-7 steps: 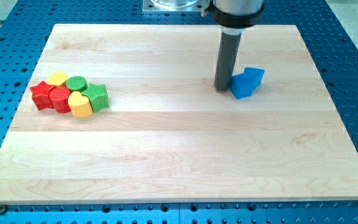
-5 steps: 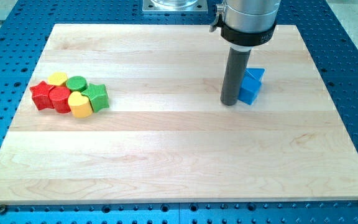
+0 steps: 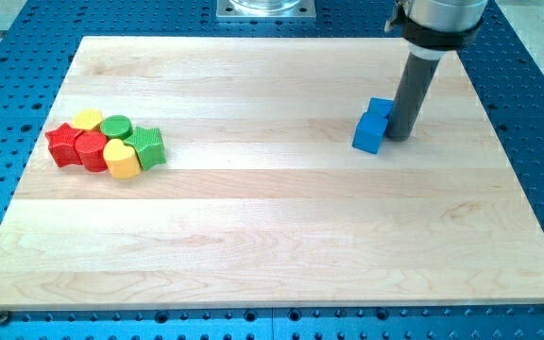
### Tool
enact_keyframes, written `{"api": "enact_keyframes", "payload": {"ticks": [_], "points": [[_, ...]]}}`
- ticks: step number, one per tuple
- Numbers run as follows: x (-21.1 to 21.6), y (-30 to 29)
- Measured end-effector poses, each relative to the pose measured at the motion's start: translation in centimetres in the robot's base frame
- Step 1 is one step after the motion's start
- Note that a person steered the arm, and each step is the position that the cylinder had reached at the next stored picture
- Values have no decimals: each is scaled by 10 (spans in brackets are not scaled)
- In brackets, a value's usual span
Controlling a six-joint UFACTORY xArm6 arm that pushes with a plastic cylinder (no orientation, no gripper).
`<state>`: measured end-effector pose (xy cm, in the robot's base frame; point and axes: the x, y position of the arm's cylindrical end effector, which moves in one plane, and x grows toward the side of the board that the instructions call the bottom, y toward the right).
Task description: Push the blue blocks to the top right side of the board
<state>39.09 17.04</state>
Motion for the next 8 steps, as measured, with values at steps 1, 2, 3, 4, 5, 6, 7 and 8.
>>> {"api": "enact_keyframes", "payload": {"ticks": [1,2,3,4,5,6,7,8], "points": [[-1,0],[5,0],[30,1],[71,-6],[90,-29],[84,-35],[56,-35],[37,-35]]}}
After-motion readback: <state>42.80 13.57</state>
